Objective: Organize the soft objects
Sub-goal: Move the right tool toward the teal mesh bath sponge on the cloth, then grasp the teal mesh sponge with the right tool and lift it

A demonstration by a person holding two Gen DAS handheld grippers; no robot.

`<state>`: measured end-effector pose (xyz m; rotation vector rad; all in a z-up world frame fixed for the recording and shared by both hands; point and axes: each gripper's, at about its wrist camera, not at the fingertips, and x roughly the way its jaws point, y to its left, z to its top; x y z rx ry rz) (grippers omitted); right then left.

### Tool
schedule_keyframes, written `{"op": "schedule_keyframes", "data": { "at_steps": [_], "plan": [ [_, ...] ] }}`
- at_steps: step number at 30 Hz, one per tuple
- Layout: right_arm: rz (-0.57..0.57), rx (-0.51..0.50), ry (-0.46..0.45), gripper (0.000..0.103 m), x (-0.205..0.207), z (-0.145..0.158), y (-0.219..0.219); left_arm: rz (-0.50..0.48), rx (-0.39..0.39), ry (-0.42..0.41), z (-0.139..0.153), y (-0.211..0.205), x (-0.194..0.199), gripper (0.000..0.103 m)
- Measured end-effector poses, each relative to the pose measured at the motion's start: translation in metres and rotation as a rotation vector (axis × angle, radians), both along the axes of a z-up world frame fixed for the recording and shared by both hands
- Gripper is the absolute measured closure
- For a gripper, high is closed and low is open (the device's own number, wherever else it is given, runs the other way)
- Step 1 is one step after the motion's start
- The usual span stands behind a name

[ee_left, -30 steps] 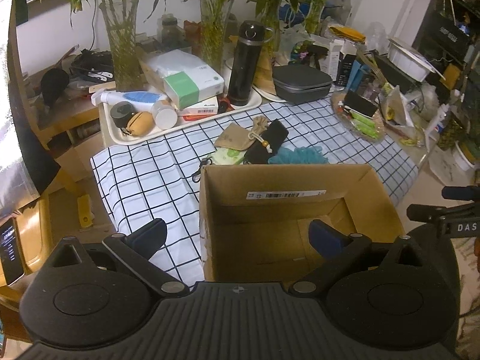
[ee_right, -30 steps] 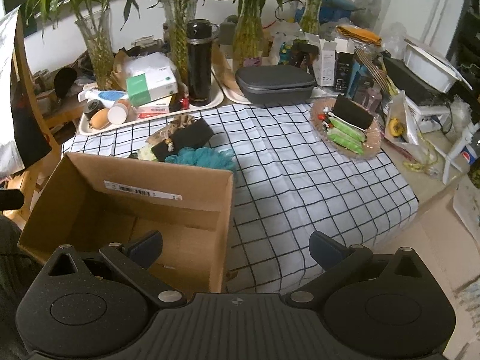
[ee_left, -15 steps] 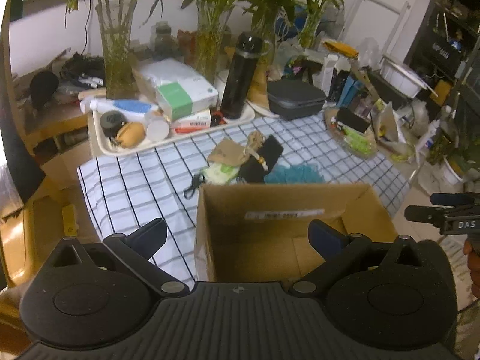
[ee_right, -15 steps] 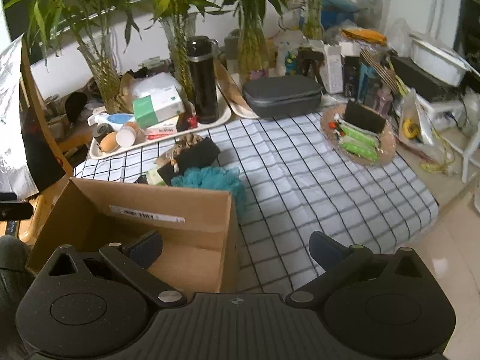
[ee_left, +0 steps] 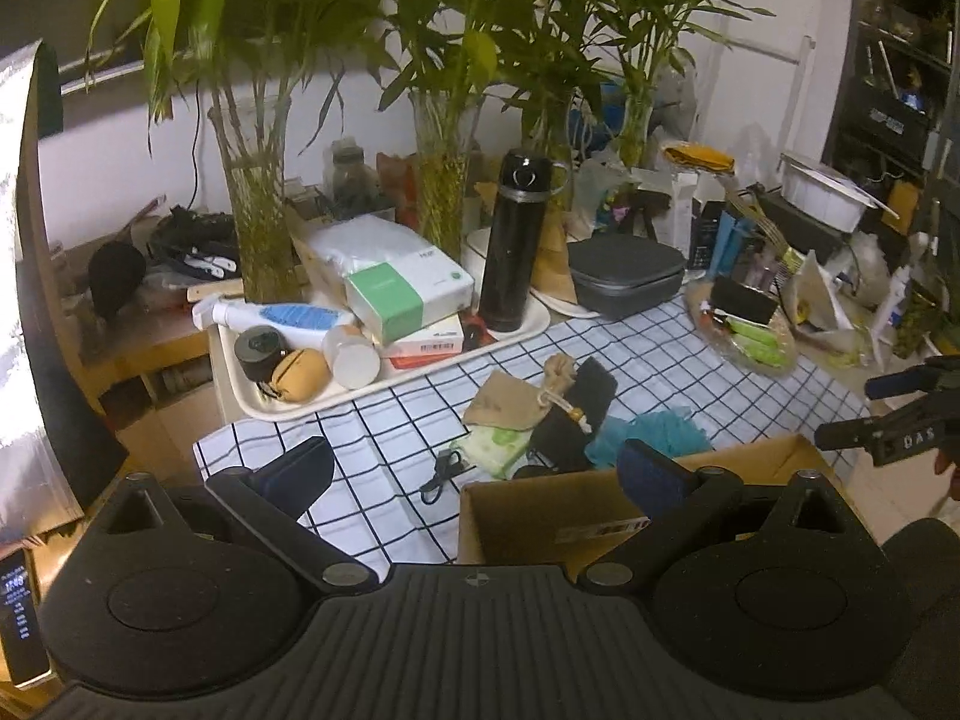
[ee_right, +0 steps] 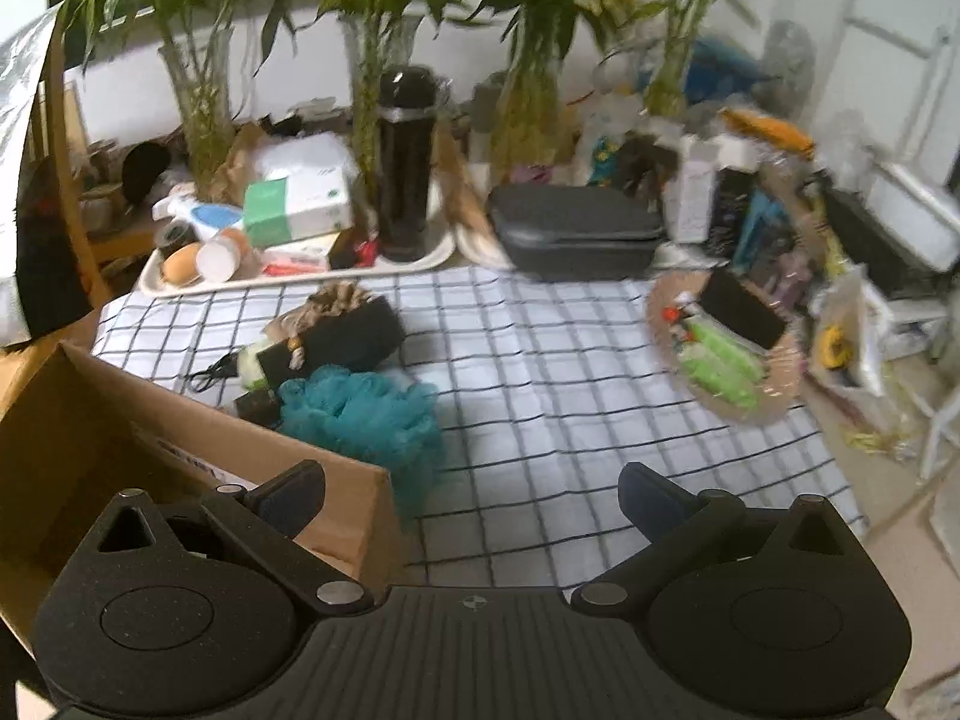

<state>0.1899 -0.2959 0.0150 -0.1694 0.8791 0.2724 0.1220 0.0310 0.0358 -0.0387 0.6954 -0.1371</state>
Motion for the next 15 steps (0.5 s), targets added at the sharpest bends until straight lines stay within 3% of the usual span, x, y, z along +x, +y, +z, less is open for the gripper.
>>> {"op": "schedule_keyframes", "data": {
  "at_steps": [5, 9, 15],
  "plan": [
    [0.023, 0.117, 0.053, 0.000, 0.023, -0.004, -0.011, -0.028, -0.044, 0.016, -0.008, 0.008, 0.001, 0.000],
    [0.070, 0.181, 0.049, 0.000, 0.039, -0.005, -0.016, -0.063, -0.032, 0.003, -0.010, 0.007, 0.000, 0.000],
    [0.203, 0.309, 0.099, 0.000, 0.070, -0.014, -0.014, -0.008, -0.065, -0.031, -0.017, 0.013, 0.000, 0.000]
  ]
}}
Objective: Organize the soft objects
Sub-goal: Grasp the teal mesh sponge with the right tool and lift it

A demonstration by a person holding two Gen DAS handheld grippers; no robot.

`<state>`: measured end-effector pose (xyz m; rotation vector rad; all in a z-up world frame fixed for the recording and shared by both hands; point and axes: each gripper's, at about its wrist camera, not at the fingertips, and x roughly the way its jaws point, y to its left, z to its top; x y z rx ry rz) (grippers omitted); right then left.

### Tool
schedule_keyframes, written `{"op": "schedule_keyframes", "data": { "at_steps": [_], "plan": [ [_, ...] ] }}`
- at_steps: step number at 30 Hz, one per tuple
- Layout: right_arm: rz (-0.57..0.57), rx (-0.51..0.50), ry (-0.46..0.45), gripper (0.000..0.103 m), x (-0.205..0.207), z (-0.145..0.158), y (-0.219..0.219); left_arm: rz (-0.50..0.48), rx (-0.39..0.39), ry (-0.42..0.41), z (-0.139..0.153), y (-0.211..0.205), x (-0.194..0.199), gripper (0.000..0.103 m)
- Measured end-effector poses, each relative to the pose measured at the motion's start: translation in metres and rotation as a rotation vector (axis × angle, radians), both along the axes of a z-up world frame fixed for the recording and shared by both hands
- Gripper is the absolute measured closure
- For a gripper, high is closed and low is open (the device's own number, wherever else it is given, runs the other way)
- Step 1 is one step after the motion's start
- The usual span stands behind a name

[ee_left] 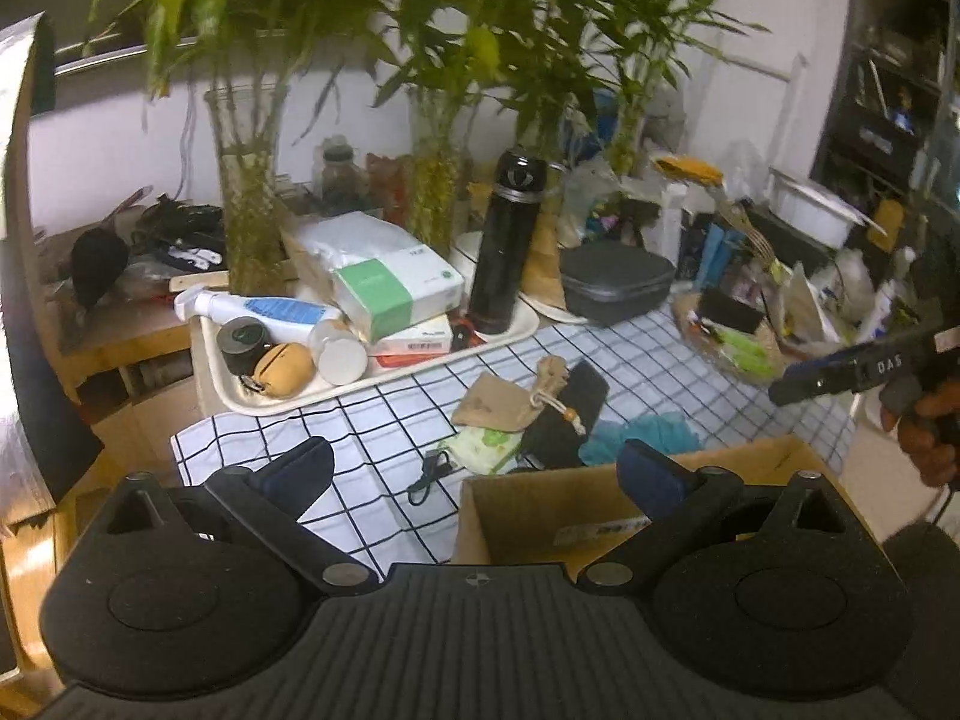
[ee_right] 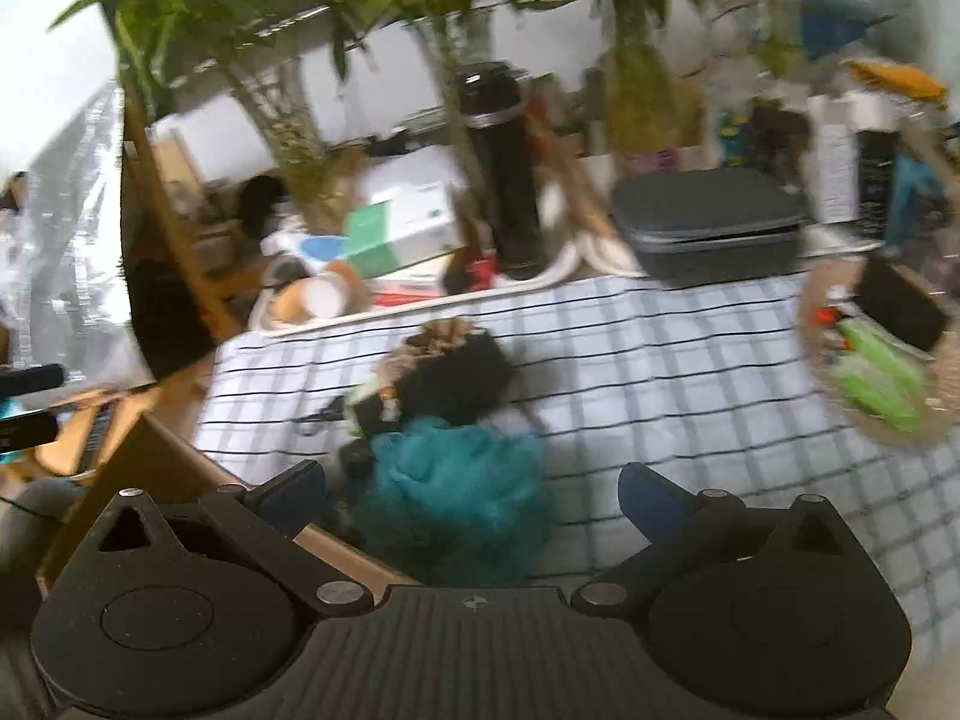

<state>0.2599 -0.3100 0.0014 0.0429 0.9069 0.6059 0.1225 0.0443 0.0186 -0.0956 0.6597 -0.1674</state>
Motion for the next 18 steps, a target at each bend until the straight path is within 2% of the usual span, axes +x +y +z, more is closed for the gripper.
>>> {"op": "schedule_keyframes", "data": {
  "at_steps": [4, 7, 18],
  "plan": [
    [0.060, 0.054, 0.066, 0.000, 0.023, -0.018, 0.003, 0.004, -0.029, 0.008, -0.007, 0.004, 0.003, 0.000],
    [0.064, 0.062, 0.103, 0.000, 0.039, -0.034, 0.006, -0.005, -0.040, 0.013, -0.012, 0.004, 0.004, 0.000],
    [0.205, 0.124, 0.294, 0.000, 0.080, -0.106, 0.031, -0.041, -0.035, -0.005, -0.016, 0.007, 0.010, 0.000]
  ]
}}
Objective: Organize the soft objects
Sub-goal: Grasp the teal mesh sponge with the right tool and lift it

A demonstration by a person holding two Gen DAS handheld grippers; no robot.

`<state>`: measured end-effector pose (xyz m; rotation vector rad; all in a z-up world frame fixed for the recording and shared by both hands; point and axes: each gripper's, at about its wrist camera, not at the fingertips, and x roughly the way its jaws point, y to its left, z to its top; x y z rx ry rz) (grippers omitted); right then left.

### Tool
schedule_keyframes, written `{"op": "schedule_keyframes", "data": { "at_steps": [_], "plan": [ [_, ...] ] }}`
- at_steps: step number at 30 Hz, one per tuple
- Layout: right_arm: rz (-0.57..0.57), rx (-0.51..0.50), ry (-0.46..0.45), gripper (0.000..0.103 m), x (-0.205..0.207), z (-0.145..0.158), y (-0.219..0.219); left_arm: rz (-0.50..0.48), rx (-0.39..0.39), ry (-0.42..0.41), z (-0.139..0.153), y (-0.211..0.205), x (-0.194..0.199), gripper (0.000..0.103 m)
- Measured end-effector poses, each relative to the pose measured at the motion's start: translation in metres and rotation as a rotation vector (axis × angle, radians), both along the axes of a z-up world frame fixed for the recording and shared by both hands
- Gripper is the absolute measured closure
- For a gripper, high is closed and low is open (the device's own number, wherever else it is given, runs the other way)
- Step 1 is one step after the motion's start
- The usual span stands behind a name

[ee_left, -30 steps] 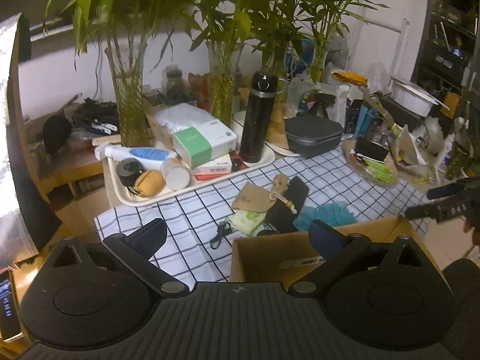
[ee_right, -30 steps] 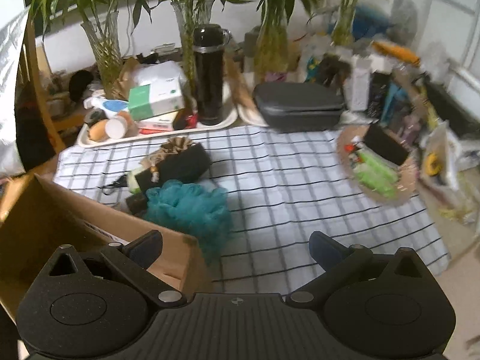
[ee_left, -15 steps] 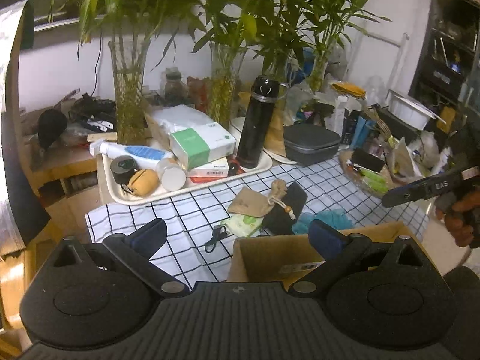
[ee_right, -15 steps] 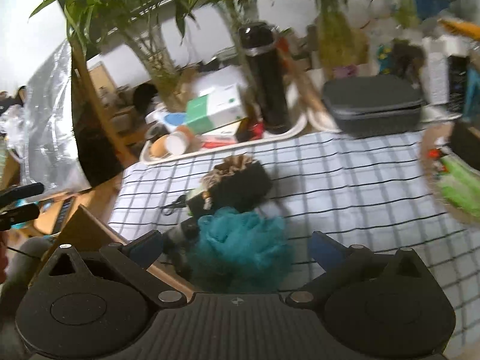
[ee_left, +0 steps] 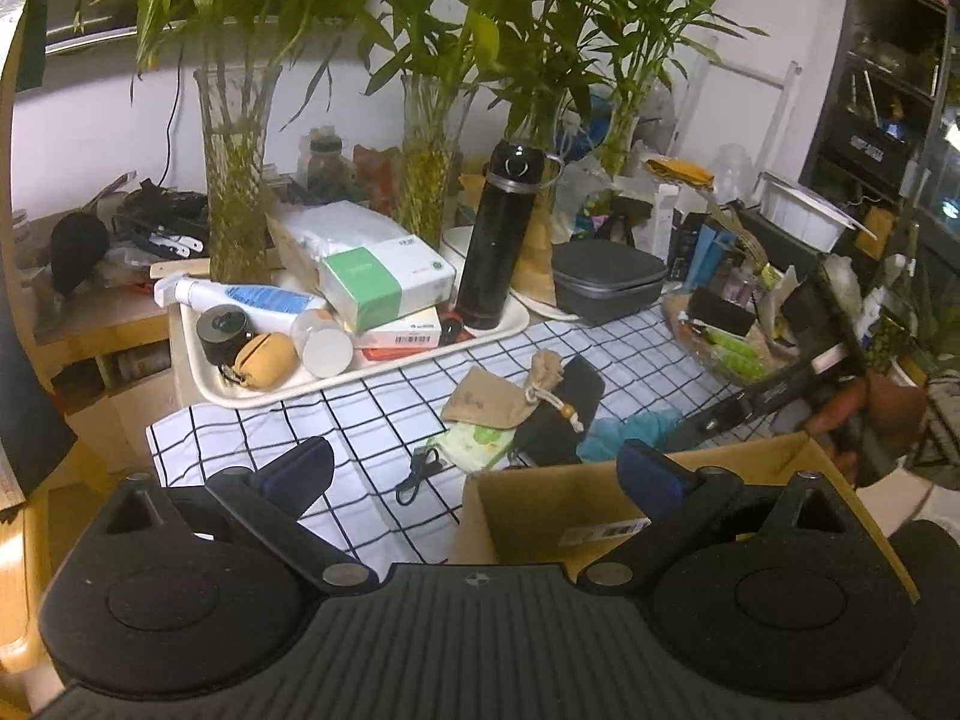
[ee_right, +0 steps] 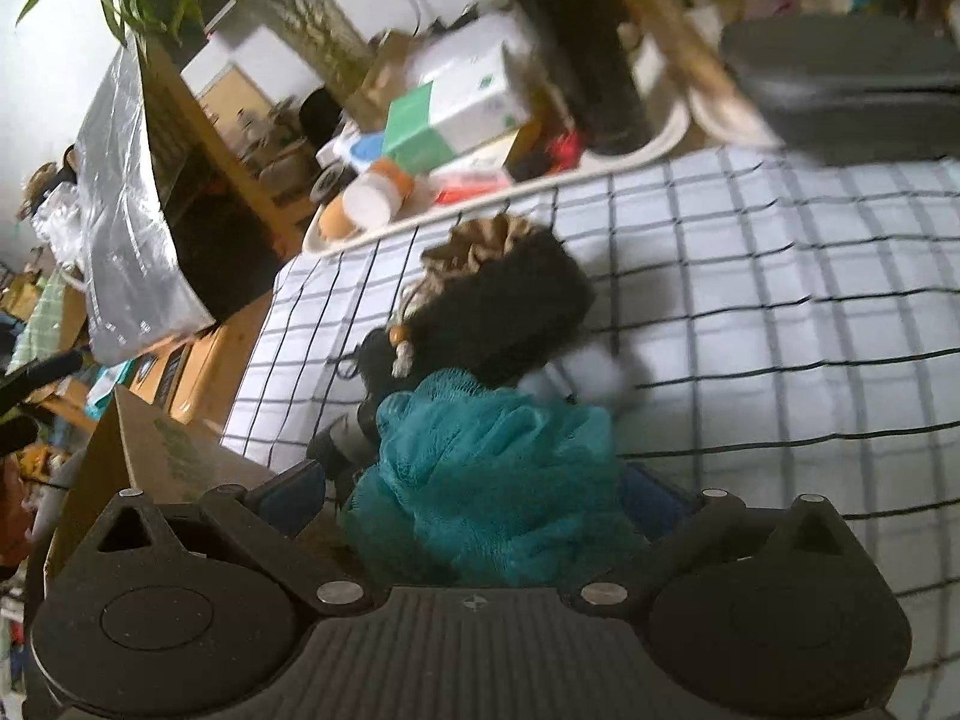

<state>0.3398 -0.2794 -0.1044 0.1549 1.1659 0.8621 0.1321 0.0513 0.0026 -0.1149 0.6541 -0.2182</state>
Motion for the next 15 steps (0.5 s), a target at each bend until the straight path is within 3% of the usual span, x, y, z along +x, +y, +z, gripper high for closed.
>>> {"op": "schedule_keyframes", "data": {
  "at_steps": [9, 15],
  "plan": [
    [0.025, -0.115, 0.068, 0.000, 0.011, -0.044, 0.027, -0.019, 0.008, -0.019, 0.003, -0.003, 0.007, 0.000],
    [-0.012, -0.075, 0.049, 0.025, 0.002, -0.043, 0.022, -0.050, 0.023, -0.021, 0.006, -0.007, 0.016, 0.000]
  ]
}}
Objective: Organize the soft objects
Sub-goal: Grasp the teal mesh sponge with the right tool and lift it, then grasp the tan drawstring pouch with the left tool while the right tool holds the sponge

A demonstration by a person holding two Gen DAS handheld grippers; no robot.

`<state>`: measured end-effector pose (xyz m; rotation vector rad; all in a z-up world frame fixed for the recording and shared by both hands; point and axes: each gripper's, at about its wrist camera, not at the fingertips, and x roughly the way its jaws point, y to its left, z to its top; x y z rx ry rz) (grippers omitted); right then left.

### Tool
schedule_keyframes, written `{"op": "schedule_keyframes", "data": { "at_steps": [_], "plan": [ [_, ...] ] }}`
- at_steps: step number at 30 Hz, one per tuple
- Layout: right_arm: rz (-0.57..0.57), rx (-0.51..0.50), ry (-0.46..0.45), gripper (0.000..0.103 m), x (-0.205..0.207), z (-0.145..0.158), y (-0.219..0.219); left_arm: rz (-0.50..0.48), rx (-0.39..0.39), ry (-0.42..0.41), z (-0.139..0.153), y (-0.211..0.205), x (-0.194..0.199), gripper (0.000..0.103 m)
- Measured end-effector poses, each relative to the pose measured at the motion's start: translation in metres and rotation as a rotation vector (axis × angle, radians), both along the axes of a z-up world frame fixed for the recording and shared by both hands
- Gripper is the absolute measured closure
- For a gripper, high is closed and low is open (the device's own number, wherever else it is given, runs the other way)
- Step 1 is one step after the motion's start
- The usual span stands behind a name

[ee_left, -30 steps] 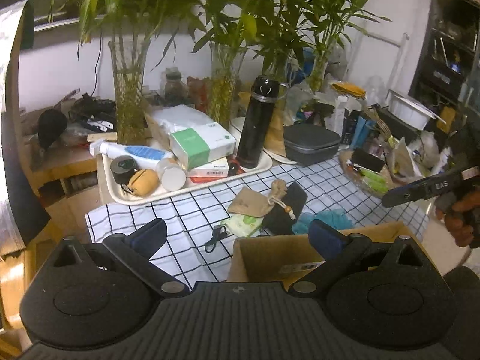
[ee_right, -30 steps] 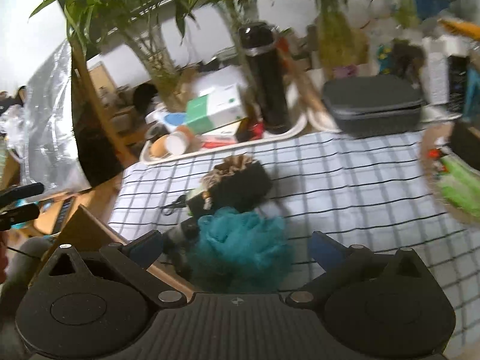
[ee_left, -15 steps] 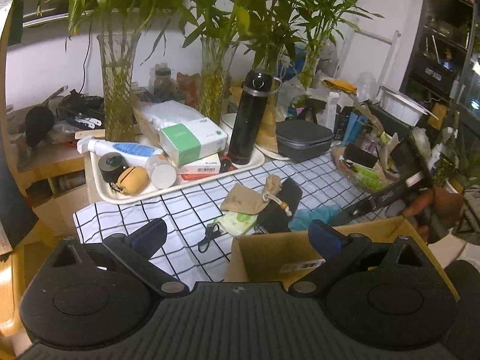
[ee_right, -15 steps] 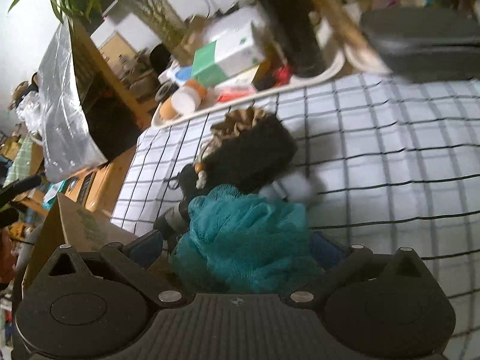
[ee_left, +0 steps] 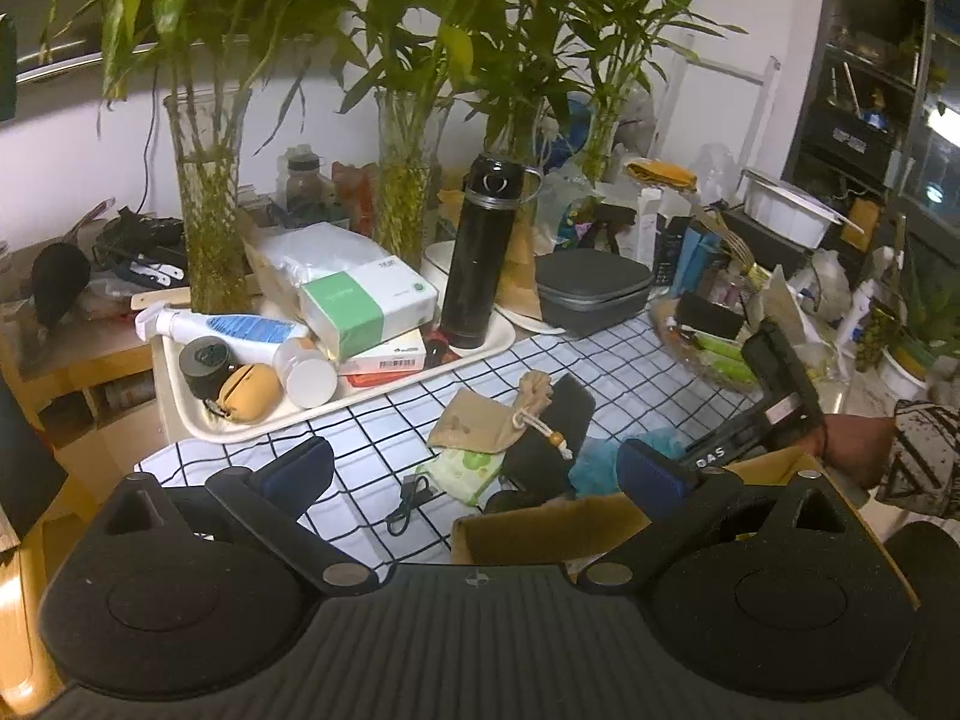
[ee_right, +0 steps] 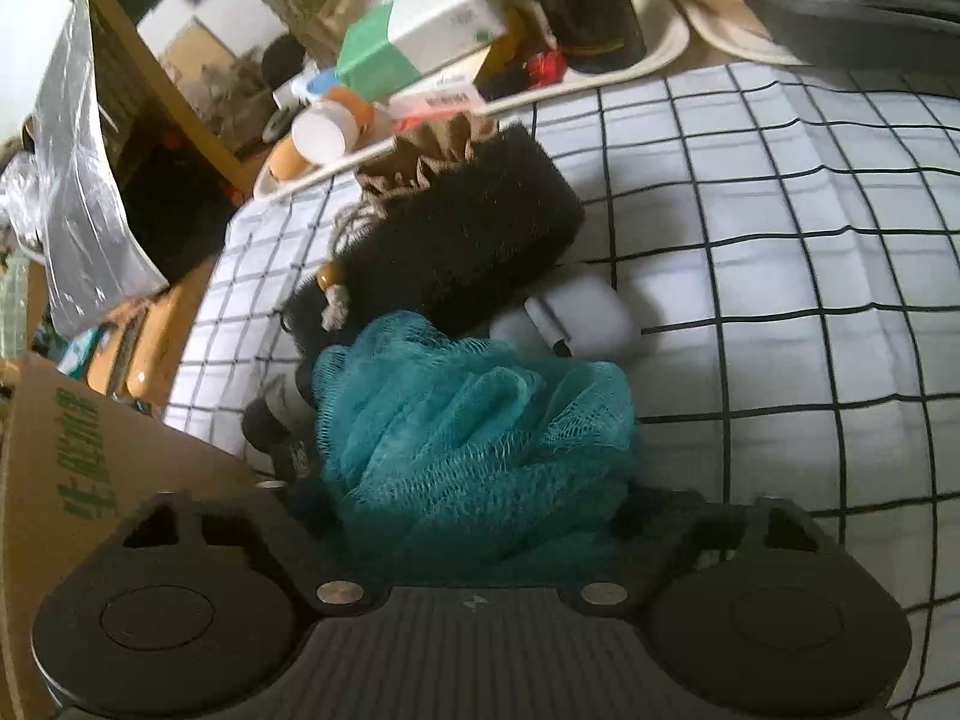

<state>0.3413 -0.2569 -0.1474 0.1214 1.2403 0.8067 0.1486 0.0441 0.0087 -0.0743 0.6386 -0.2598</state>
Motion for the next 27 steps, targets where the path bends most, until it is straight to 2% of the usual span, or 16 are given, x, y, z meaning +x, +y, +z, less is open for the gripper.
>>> {"op": "schedule_keyframes", "data": {
  "at_steps": [2, 5, 13, 20, 22, 24, 27],
  "plan": [
    [-0.015, 0.018, -0.007, 0.032, -0.003, 0.004, -0.008, -0.016, 0.005, 0.000, 0.001, -0.001, 0.003, 0.000],
    [-0.044, 0.014, -0.049, 0.035, -0.008, 0.015, -0.021, -0.035, 0.018, -0.003, 0.005, -0.003, 0.010, 0.000],
    [-0.214, 0.076, -0.224, 0.037, -0.029, 0.064, -0.071, -0.092, 0.061, 0.001, 0.009, -0.012, 0.035, 0.000],
    [-0.296, 0.083, -0.337, 0.037, -0.048, 0.098, -0.094, -0.164, 0.024, 0.065, 0.004, -0.013, 0.075, 0.001],
    [-0.304, 0.075, -0.360, 0.037, -0.055, 0.105, -0.100, -0.163, 0.033, 0.101, 0.001, -0.016, 0.088, 0.002],
    [-0.311, 0.062, -0.382, 0.037, -0.062, 0.110, -0.103, -0.180, 0.040, 0.118, -0.001, -0.019, 0.099, 0.014],
    [-0.327, 0.061, -0.399, 0.037, -0.069, 0.113, -0.106, -0.210, 0.011, 0.152, -0.007, -0.023, 0.117, 0.014]
  ]
}}
